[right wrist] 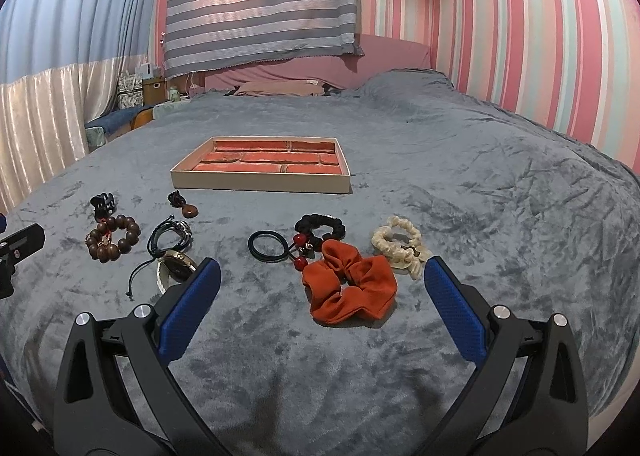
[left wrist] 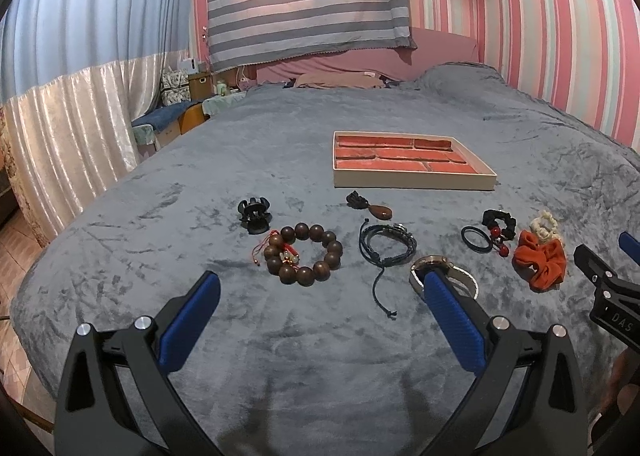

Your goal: Organize jewelry

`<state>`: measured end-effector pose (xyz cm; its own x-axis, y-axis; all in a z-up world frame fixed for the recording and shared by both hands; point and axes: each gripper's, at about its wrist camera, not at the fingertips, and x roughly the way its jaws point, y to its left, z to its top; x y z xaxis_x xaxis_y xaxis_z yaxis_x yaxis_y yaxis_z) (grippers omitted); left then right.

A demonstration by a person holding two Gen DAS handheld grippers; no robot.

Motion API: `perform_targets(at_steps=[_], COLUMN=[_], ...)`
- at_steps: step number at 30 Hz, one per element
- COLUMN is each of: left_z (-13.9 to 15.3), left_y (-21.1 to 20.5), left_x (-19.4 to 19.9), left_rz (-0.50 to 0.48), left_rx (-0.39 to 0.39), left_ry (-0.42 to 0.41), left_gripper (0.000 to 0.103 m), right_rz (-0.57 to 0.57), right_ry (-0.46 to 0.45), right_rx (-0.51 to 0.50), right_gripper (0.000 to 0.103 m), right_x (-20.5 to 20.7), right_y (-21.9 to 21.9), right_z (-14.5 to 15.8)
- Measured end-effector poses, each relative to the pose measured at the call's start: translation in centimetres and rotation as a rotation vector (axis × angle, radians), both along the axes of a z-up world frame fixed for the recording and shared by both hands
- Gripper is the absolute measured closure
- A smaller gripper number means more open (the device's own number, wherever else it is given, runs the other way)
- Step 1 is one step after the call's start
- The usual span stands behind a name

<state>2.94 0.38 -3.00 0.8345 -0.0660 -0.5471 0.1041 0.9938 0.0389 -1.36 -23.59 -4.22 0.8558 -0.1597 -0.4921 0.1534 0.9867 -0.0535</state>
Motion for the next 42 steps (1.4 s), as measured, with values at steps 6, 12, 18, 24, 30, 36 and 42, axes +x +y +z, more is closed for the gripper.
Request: perform_targets(at_steps=[6, 12, 18, 24, 30, 36, 42], left_z=[-0.3, -0.4, -1.2, -2.3, -2.6, -2.7, -2.9], left_y=[0.4, 0.7, 1.1, 1.2, 0.4, 0.3, 0.4], left_x=[0.3, 0.4, 0.5, 1.3, 2.0, 3.2, 4.4], left_rz=[0.01, 0.016, 0.02, 0.019, -0.001, -0.001, 0.023], left_rx=[-0.006, -0.004, -0.002, 0.006, 0.018, 0.023, 0.036], left_ry=[0.004, 0.001, 0.007, 0.025, 0.031, 0.046, 0.046], left_gripper=[0.004, 0.004, 0.004, 0.004, 0.004, 0.004, 0.004], right_rz=[-0.007, -0.009, -0.02, -0.027, -0.033, -0.041, -0.04], right_ry=[-0.001, 0.009, 0.02, 0.048, 0.061, 0.068, 0.075], right_rx=[0.003, -0.005, -0.005, 0.002, -0.006, -0.015, -0.052], right_gripper=[0.004, 0.004, 0.004, 0.004, 0.004, 0.004, 0.004], right_x=[0.1, 0.1, 0.2, 0.8, 1.4, 1.9, 2.8], right_y=[-0.1, -0.2, -0.7, -1.1, -1.5, -2.0, -2.0], right_z=[-0.2, -0.5, -1.4, -2.5, -3.0, -2.7, -2.8])
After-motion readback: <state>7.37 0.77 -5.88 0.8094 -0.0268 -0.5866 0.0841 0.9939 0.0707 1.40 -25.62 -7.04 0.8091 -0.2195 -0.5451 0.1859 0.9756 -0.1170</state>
